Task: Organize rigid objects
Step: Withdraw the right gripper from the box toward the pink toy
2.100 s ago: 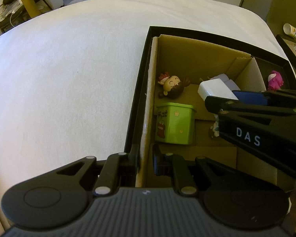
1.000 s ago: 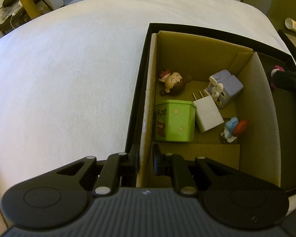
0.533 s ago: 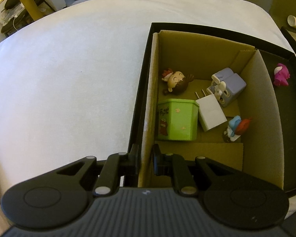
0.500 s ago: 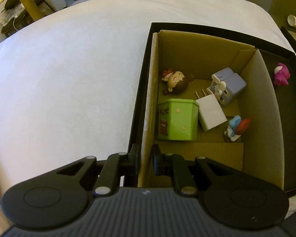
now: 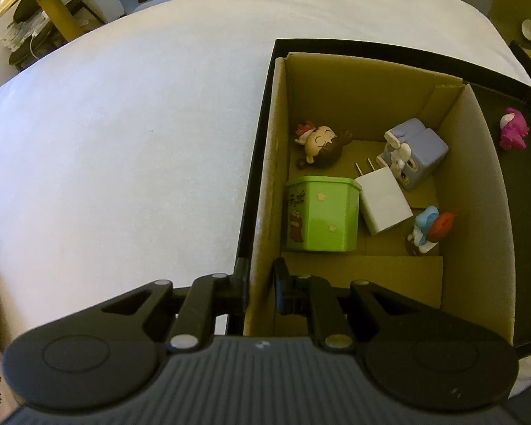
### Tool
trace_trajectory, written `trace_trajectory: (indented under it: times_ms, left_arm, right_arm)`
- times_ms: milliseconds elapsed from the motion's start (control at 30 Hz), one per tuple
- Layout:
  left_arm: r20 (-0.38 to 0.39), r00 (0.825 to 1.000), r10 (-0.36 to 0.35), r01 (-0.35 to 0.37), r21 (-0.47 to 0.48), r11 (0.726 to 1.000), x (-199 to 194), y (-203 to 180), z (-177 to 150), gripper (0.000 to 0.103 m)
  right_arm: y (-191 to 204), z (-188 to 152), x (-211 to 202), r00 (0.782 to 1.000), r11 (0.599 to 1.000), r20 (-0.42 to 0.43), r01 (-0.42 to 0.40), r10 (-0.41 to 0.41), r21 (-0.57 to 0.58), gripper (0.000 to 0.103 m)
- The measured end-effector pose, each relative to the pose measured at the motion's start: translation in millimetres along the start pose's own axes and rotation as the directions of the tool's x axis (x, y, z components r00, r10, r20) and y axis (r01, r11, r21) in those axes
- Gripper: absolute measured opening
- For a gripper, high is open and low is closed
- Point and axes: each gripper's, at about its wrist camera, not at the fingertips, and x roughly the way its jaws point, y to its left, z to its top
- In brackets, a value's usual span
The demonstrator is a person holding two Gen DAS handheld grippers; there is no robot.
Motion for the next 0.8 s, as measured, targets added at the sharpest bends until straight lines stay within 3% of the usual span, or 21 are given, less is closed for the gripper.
trace_trajectory:
  times_ms: [100,300,800]
  left_arm:
    - [-0.001,1.000,0.013,-0.013,0.007,1.000,0.7,-3.9,0.4,0.014]
    - [-0.001,1.000,0.026,-0.026,0.005,1.000,1.8,-8.2,1.7,0.015]
    - [-0.007,0.997,0.073,-0.073,0.024,0.997,2.6,-19.0,2.2,0.018]
  right_arm:
    - [-6.5,2.8,6.8,1.000,1.000,0.002,0.024,-0.024,0.009,0.067]
    - [-17.7,13.8,28.2,0.997,0.997,-0.026,0.068,-0.067,0.040,0.077]
    - [-22.5,27.1,75.1,0.980,0.984,-0.112,0.171,-0.165,0.044,0.082]
